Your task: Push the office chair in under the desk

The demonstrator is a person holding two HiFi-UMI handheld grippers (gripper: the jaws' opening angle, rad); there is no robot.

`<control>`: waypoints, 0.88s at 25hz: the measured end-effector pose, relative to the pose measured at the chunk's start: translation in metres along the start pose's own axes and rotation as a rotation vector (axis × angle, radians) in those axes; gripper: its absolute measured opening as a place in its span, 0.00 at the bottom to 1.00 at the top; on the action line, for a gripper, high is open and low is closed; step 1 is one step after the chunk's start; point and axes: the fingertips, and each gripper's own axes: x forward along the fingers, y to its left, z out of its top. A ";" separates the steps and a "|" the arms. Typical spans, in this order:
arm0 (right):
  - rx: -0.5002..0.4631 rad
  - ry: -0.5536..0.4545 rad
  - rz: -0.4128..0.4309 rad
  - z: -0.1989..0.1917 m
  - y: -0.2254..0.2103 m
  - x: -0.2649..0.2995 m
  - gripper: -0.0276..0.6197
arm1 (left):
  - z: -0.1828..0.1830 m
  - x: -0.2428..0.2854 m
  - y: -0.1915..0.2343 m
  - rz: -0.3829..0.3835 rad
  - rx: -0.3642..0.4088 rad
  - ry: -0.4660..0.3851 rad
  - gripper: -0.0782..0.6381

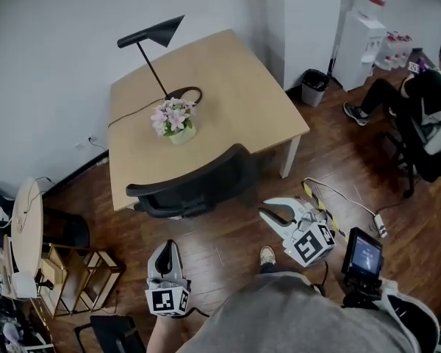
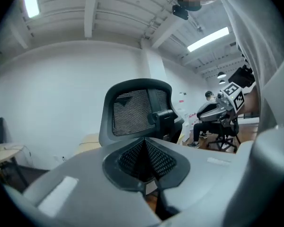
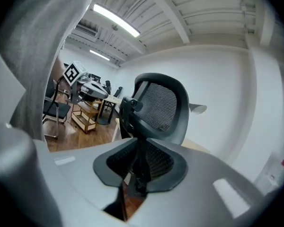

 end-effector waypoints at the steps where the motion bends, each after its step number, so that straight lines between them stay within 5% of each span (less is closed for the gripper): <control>1: 0.024 -0.005 -0.003 0.004 0.008 -0.004 0.13 | -0.001 -0.005 -0.005 -0.016 -0.023 -0.010 0.11; 10: 0.168 -0.039 -0.023 0.036 0.096 -0.041 0.05 | -0.016 -0.085 -0.051 -0.137 -0.117 -0.054 0.11; 17: 0.425 -0.031 -0.065 0.041 0.157 -0.084 0.05 | -0.034 -0.149 -0.088 -0.236 -0.169 -0.033 0.11; 22: 0.507 -0.023 -0.054 0.045 0.189 -0.109 0.05 | -0.034 -0.178 -0.115 -0.277 -0.209 -0.025 0.11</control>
